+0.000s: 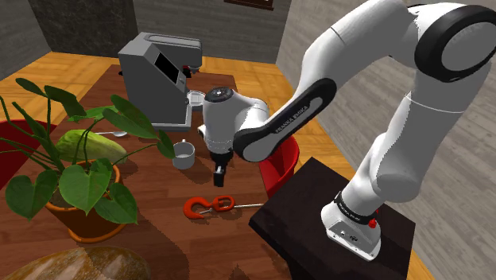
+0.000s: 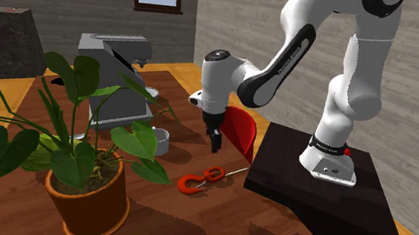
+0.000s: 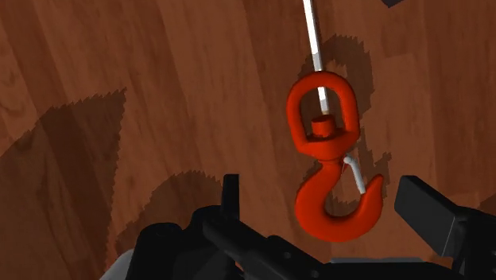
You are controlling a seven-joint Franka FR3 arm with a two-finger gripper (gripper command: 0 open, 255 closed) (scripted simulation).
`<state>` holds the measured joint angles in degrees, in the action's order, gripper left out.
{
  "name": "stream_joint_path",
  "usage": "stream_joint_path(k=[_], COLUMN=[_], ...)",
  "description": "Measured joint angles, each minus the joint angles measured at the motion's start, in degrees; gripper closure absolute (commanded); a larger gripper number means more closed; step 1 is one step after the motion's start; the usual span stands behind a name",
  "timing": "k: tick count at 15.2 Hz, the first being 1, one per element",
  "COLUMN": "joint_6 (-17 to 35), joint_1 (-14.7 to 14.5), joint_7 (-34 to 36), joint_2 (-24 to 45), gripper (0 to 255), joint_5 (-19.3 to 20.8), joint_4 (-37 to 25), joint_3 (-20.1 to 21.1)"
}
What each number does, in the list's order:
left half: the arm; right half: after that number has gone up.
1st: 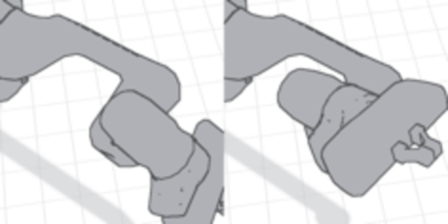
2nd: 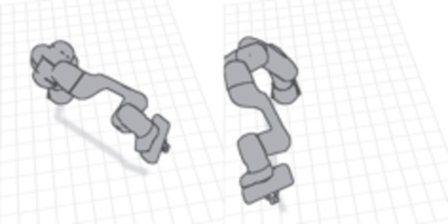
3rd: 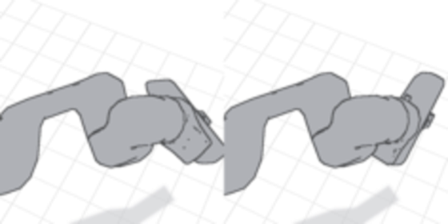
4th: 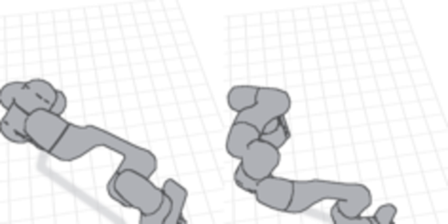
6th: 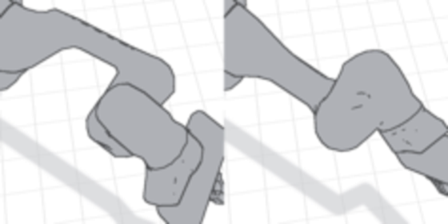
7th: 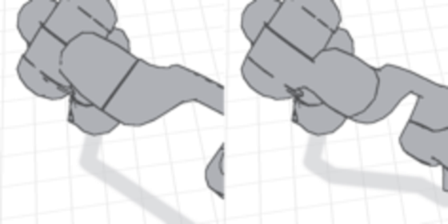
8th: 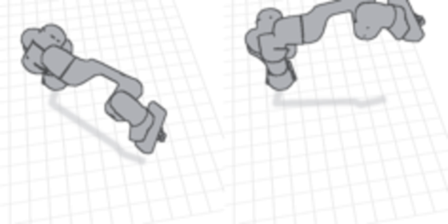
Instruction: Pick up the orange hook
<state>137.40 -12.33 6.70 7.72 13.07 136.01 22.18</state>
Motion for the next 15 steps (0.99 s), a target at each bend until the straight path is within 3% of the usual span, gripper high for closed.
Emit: stream_joint_path(k=[7, 15], joint_6=[4.5, 8.3], joint_1=[-6.1, -9.0], joint_7=[6.6, 9.7], joint_2=[15.5, 23.0], gripper=[0, 0], joint_5=[11.1, 16.1], joint_4=[-7.1, -9.8], joint_3=[-1.7, -4.6])
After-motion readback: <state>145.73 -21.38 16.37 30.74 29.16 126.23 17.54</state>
